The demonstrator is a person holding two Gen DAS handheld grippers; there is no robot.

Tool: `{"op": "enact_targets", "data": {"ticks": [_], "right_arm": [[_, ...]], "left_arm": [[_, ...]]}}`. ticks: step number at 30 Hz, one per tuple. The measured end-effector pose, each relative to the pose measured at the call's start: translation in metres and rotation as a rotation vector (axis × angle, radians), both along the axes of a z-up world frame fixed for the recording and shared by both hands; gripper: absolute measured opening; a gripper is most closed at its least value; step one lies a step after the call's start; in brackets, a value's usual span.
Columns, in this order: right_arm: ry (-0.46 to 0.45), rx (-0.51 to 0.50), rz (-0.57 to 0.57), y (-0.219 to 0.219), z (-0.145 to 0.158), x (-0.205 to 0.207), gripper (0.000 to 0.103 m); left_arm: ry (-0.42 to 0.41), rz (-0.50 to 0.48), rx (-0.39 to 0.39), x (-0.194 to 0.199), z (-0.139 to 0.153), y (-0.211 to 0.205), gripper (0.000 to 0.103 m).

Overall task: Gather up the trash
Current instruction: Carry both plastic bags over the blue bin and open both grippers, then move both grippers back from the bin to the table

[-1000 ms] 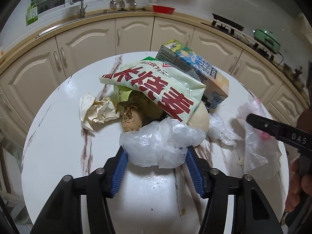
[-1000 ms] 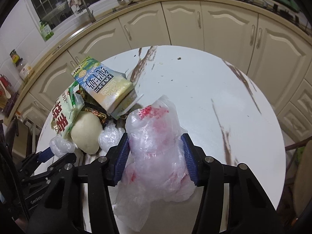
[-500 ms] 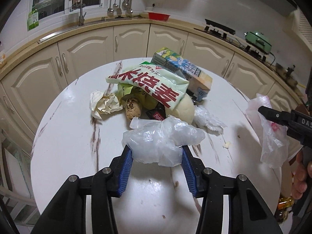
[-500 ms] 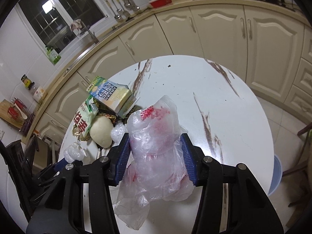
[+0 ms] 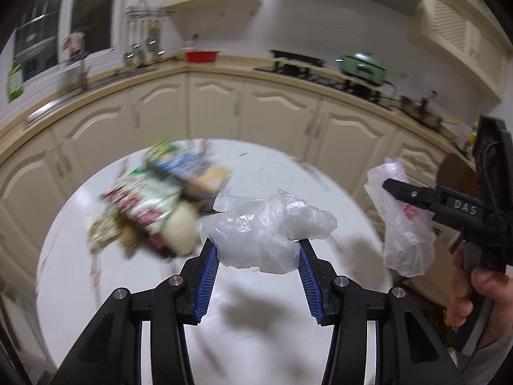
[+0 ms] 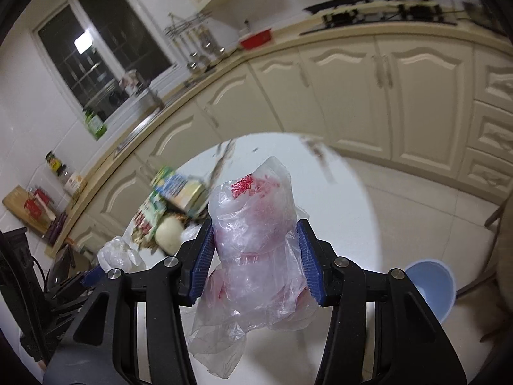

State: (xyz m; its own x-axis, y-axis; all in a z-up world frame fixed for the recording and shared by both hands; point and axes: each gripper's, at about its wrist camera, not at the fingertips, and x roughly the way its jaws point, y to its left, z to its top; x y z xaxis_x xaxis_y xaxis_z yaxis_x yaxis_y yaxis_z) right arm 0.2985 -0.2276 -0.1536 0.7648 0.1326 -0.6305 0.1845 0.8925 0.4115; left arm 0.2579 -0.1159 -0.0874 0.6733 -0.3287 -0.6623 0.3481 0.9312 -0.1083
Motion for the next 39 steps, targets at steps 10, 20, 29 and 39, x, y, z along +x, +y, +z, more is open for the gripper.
{"op": "enact_targets", "data": {"ticks": [10,20,29,39], "right_arm": [[0.096,0.03,-0.374,-0.158,-0.034,-0.1,0.048],[0.313,0.191,-0.523,-0.258,-0.169,-0.127,0.048],[0.427,0.273,-0.522,-0.294,-0.264,-0.12,0.052],[0.433,0.313,-0.575,-0.309,-0.289,-0.127,0.089]], "left_arm": [[0.132,-0.35,-0.048,0.024,-0.034,-0.193,0.044],[0.421,-0.448,0.106,0.084,-0.158,-0.32,0.045],[0.596,-0.389,0.256,0.177,-0.255,-0.402,0.052],[0.562,-0.336,0.336,0.192,-0.255,-0.437,0.067]]}}
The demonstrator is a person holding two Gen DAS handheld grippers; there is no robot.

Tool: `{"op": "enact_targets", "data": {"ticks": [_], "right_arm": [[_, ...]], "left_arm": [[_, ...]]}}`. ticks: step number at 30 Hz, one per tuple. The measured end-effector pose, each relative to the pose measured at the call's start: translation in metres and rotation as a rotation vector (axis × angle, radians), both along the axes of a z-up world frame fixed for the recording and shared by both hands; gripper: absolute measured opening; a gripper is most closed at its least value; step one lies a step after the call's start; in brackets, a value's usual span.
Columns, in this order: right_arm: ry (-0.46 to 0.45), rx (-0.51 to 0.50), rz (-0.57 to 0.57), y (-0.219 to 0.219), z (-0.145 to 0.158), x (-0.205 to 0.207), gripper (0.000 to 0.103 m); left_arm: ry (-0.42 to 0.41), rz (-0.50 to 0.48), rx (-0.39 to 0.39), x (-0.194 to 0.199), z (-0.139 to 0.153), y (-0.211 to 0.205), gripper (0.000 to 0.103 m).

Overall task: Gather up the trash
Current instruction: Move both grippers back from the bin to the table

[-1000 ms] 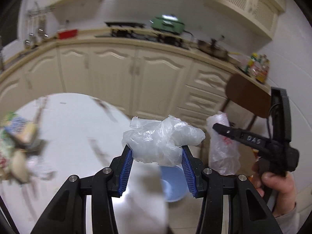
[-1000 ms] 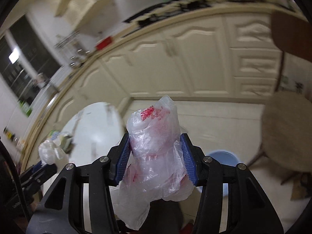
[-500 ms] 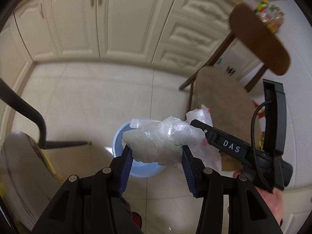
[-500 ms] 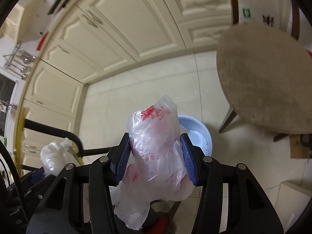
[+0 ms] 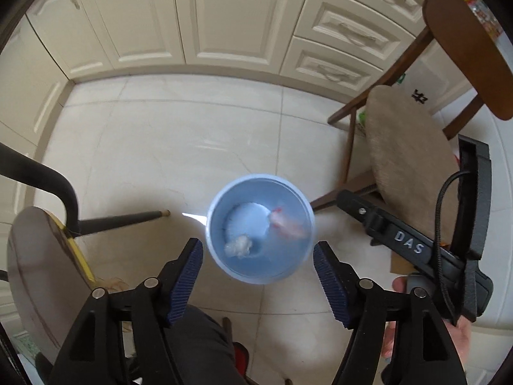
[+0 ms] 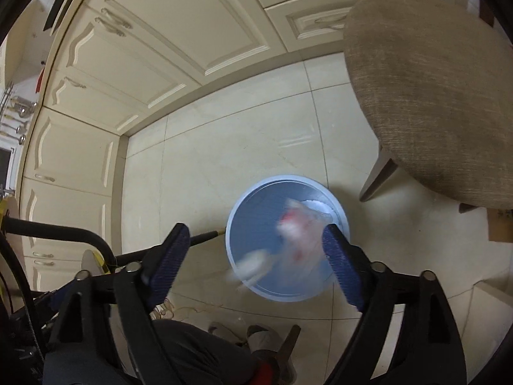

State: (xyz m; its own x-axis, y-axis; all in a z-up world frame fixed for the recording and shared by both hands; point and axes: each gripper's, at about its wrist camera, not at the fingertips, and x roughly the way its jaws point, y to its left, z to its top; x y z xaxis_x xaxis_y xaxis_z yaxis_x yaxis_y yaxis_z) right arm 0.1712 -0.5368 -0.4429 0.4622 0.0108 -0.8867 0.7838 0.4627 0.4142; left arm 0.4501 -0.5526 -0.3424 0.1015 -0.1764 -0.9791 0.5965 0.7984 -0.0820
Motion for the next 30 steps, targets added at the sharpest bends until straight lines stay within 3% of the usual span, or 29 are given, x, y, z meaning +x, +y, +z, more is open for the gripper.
{"op": "enact_targets", "data": {"ticks": [3,9,14,22,30], "right_arm": [[0.007,-0.006,-0.03,-0.001,0.004,-0.008,0.103],[0.036,-0.034,-0.077,0.007,0.033,-0.026,0.103],[-0.014,-0.09,-0.08,0.027,0.086,-0.034,0.103],[-0.124,-0.258,0.006,0.087,0.193,-0.015,0.103],[-0.21,-0.431,0.168,0.188,0.285,0.027,0.103]], "left_arm": [[-0.056,-0.013,-0.006,-0.026,0.018,0.003,0.069],[-0.164,-0.037,-0.05,-0.074,0.062,0.029,0.074],[-0.259,-0.078,-0.115,-0.111,0.108,0.067,0.074],[-0.453,-0.012,-0.214,-0.157,0.19,0.177,0.078],[-0.626,0.169,-0.272,-0.213,0.247,0.321,0.087]]}}
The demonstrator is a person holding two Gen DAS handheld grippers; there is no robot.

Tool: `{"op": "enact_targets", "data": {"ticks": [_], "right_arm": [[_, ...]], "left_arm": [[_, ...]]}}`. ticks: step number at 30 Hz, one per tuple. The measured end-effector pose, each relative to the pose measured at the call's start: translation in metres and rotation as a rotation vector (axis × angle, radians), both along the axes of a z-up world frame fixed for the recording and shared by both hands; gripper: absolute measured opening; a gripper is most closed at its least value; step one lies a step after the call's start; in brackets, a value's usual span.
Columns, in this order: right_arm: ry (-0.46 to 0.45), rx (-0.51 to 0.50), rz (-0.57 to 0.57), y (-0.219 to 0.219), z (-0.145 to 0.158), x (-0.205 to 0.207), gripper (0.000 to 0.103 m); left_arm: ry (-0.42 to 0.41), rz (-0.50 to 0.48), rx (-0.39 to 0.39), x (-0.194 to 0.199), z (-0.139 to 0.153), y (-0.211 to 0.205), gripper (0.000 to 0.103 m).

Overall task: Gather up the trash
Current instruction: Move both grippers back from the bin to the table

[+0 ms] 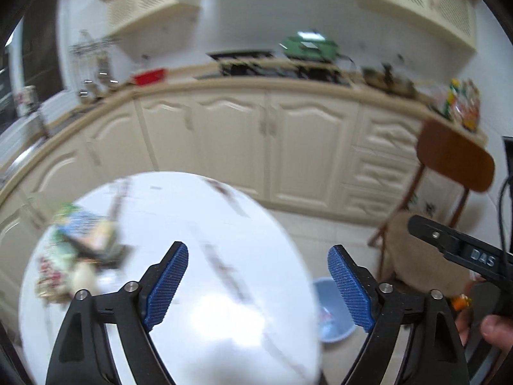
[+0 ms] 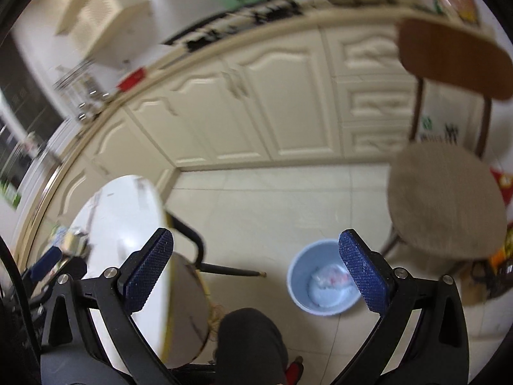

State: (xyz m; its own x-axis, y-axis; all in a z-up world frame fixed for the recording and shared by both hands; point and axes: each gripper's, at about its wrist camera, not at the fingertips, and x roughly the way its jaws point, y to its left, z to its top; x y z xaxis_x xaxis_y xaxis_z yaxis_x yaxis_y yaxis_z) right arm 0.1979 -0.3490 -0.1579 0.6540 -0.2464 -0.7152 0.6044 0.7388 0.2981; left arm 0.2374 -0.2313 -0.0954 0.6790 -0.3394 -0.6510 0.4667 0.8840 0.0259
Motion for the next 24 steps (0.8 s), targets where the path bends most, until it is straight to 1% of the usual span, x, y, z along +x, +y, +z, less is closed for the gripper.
{"op": "enact_targets", "data": {"ticks": [3,8,10,11,17,19,21,22,24], "right_arm": [[-0.023,-0.085,0.073,0.047,0.03,0.019,0.103],[-0.058,-0.221,0.195,0.129,0.068,0.053,0.103],[-0.072,-0.256,0.237,0.158,0.078,0.063,0.103],[-0.077,-0.278,0.257,0.173,0.083,0.07,0.103],[-0.094,-0.365,0.362,0.246,0.094,0.094,0.103],[-0.099,-0.382,0.397,0.266,0.096,0.099,0.103],[-0.105,-0.407,0.425,0.288,0.099,0.102,0.103],[-0.109,-0.421,0.437,0.297,0.1,0.104,0.103],[-0.119,-0.448,0.457,0.314,0.102,0.107,0.103]], "left_arm": [[-0.053,0.09,-0.026,-0.026,0.014,0.058,0.089],[-0.129,0.229,-0.047,-0.073,0.026,0.132,0.094],[-0.153,0.277,-0.054,-0.093,0.027,0.158,0.095],[-0.159,0.291,-0.058,-0.098,0.026,0.16,0.096],[-0.19,0.398,-0.094,-0.153,0.03,0.224,0.101],[-0.187,0.42,-0.109,-0.161,0.03,0.234,0.101],[-0.176,0.436,-0.14,-0.179,0.029,0.252,0.101],[-0.173,0.442,-0.149,-0.176,0.032,0.255,0.101],[-0.164,0.459,-0.158,-0.186,0.033,0.266,0.101]]}}
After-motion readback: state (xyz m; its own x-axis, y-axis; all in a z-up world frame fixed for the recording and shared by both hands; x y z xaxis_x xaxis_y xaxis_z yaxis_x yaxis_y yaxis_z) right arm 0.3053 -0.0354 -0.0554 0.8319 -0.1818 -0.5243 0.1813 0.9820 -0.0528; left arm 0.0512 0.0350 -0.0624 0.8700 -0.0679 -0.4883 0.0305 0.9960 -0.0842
